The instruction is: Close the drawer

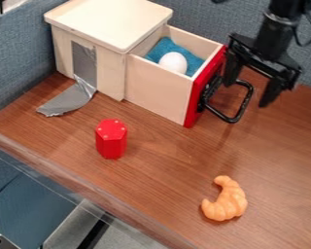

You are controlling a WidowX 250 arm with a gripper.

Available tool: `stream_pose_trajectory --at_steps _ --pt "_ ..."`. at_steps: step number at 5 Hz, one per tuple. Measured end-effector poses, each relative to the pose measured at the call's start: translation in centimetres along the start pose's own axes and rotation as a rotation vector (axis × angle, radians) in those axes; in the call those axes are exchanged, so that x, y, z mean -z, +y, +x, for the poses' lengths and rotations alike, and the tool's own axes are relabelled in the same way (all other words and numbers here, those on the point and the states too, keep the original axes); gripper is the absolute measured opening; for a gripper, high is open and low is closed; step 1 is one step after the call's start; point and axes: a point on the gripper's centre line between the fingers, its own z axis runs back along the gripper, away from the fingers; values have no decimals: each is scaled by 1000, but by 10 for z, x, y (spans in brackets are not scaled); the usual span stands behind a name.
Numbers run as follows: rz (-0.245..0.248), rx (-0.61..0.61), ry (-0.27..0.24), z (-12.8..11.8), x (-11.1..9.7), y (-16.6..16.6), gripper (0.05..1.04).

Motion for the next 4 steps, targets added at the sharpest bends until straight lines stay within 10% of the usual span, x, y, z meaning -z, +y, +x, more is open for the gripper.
stream_pose_trajectory --at_steps 4 --pt "-9 32 2 26 21 -40 999"
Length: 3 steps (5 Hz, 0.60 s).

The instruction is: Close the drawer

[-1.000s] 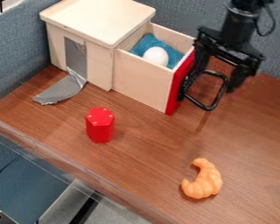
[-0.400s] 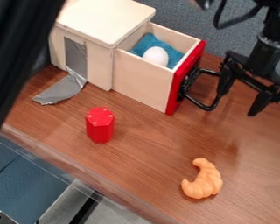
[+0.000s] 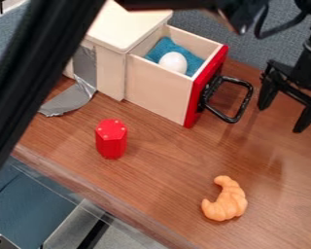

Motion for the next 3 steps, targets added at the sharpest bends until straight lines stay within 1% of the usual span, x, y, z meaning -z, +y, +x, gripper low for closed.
stream_pose_trajectory --at_steps 1,3 --pt "-3 -13 -12 3 -1 -1 999" --pt "2 -75 -7 4 13 0 999"
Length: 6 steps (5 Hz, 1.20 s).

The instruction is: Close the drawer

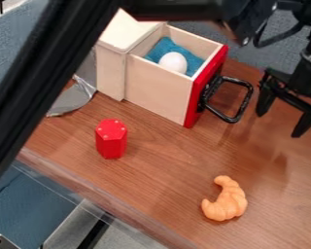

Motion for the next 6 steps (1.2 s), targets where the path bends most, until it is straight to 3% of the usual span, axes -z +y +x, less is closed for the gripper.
stream_pose_trajectory --at_steps 2,6 --pt "20 -47 41 -14 27 10 999" --pt "42 -137 35 -25 25 53 999"
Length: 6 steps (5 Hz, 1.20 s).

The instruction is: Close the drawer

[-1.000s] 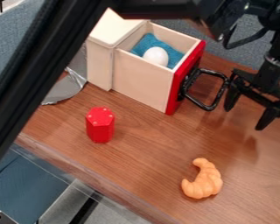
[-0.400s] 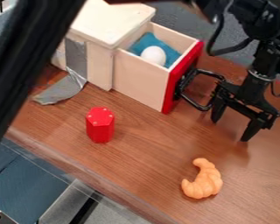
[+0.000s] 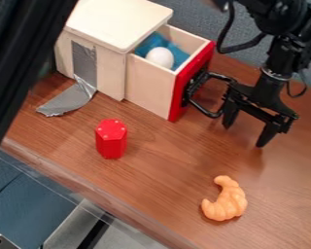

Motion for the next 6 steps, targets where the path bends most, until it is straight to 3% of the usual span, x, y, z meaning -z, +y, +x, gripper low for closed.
stream_pose_trajectory --at_steps 3,6 --pt "13 -59 -19 10 -2 30 999" --pt "27 -113 9 -6 8 61 998"
